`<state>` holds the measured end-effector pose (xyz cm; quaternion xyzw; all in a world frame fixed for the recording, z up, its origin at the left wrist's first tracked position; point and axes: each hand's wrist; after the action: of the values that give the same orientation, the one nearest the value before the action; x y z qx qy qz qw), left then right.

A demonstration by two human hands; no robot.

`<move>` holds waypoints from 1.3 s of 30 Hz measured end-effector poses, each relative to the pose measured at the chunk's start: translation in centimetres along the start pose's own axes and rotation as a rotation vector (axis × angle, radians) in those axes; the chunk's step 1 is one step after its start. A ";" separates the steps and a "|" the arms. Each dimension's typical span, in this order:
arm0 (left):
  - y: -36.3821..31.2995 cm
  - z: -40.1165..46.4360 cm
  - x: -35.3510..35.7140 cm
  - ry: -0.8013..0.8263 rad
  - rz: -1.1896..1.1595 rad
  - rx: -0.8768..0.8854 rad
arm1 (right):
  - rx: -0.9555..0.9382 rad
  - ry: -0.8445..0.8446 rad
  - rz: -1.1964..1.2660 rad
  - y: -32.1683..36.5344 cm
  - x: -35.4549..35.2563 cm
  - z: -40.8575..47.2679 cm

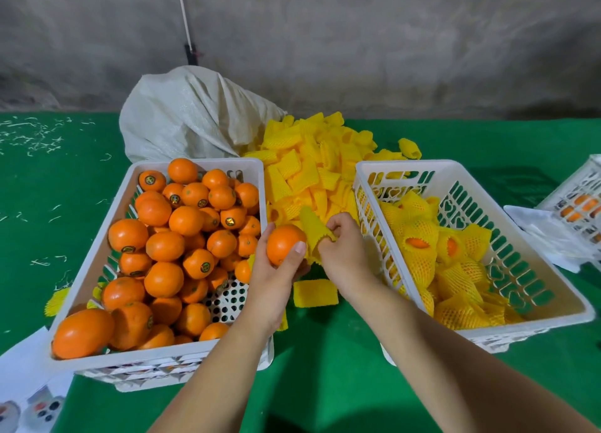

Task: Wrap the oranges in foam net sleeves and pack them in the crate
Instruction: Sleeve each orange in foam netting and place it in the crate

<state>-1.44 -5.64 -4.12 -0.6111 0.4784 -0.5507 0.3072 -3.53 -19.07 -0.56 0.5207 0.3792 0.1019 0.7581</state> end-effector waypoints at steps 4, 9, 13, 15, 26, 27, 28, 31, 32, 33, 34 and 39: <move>0.6 -0.3 -1.3 0.130 0.059 0.024 | -0.088 -0.154 -0.139 -0.4 0.1 0.4; 0.1 0.1 -2.3 0.362 0.093 -0.180 | -0.227 -0.078 -0.179 -1.7 0.7 0.7; 0.3 0.3 -1.9 0.330 0.155 -0.236 | -0.251 0.064 -0.129 -2.5 0.6 1.6; 0.8 0.3 -1.5 0.254 0.126 -0.190 | -0.236 0.117 -0.069 -2.5 0.3 2.0; 1.9 1.6 -0.3 -0.106 -0.037 -0.047 | -0.160 0.218 0.311 -0.1 -1.9 -3.2; 2.0 1.7 -0.2 -0.124 -0.087 -0.056 | -0.148 0.245 0.320 -0.2 -1.7 -3.9; 2.0 1.8 -0.2 -0.131 -0.108 -0.058 | -0.159 0.271 0.300 -0.4 -1.6 -4.5; 1.5 1.5 -0.4 -0.053 -0.095 -0.042 | -0.202 0.318 0.230 -0.8 -1.5 -4.4; 1.3 1.5 -0.6 -0.003 -0.104 -0.056 | -0.207 0.332 0.215 -0.8 -1.6 -4.0; 1.1 1.6 -0.8 0.046 -0.126 -0.080 | -0.219 0.343 0.191 -0.6 -1.6 -3.6; 1.0 1.7 -1.1 0.094 -0.144 -0.106 | -0.237 0.348 0.159 -0.4 -1.6 -3.2; 1.0 1.5 -1.4 0.154 -0.052 -0.138 | -0.280 0.320 0.076 0.6 -1.9 -1.7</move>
<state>-0.19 -4.92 -5.85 -0.5990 0.5214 -0.5694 0.2122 -5.83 -18.63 0.57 0.4013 0.4570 0.2637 0.7487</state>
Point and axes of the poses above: each hand's wrist, its own z-axis towards the middle knuckle, its own x-axis out of the palm, y = z × x, and after that the axes turned 12 degrees about -y, right-handed
